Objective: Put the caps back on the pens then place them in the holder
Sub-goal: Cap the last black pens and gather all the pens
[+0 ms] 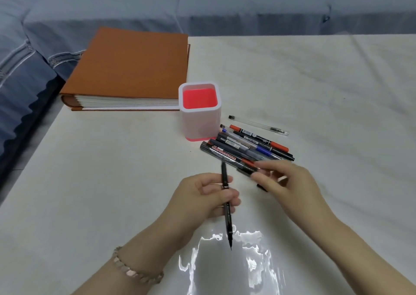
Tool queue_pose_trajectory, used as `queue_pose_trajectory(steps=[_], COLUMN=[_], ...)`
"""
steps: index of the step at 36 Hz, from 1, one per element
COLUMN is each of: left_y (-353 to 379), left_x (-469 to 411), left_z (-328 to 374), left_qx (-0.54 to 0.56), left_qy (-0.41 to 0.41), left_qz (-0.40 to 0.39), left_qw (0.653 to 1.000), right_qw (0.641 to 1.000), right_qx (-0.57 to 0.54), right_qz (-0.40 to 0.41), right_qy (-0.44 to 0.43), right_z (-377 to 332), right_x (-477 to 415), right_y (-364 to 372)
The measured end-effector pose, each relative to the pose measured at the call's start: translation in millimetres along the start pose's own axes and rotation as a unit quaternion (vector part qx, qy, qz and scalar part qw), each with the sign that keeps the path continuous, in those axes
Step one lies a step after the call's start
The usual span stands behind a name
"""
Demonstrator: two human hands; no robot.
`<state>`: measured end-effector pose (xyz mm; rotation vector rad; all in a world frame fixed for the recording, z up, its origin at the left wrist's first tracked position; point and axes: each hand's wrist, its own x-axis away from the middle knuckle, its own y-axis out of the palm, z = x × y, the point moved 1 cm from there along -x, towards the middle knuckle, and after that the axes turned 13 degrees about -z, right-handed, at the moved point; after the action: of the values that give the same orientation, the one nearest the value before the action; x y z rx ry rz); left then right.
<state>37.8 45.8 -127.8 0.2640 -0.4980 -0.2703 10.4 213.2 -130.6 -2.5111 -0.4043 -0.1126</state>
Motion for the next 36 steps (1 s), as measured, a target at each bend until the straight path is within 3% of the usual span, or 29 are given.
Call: queue_pose_trajectory(steps=[4,13,15,18,21,28,36], left_y=[-14.3,-19.0,-18.7,-14.3,-7.8,-0.8,13.5], left_x=[2.4,8.2,8.8,8.2,7.2,7.2,7.2], left_z=[-0.6,-8.9,-7.0,-5.3,-6.4,-6.5,-9.9], left_qx=[0.104,0.207,0.229,0.253,0.276,0.288,0.225], left_qy=[0.014,0.060,0.078,0.097,0.109,0.140,0.172], left_qz=[0.062,0.135,0.147,0.158,0.166,0.180,0.169], left_qw=[0.993,0.967,0.959,0.950,0.940,0.930,0.944], right_qw=[0.978,0.956,0.968,0.996,0.997,0.997,0.998], right_qx=[0.205,0.284,0.246,0.068,-0.025,-0.059,-0.055], right_qz=[-0.015,-0.036,-0.033,-0.052,-0.071,-0.043,-0.032], right_qy=[0.034,0.058,0.041,0.015,-0.026,-0.028,-0.028], right_z=[22.5,29.1,25.5,10.8,-2.3,-9.2,-15.3], right_x=[3.8,0.6,3.9,14.1,23.7,30.6,28.9], right_y=[-6.5,16.4,15.7,15.3,16.5,18.1,19.0])
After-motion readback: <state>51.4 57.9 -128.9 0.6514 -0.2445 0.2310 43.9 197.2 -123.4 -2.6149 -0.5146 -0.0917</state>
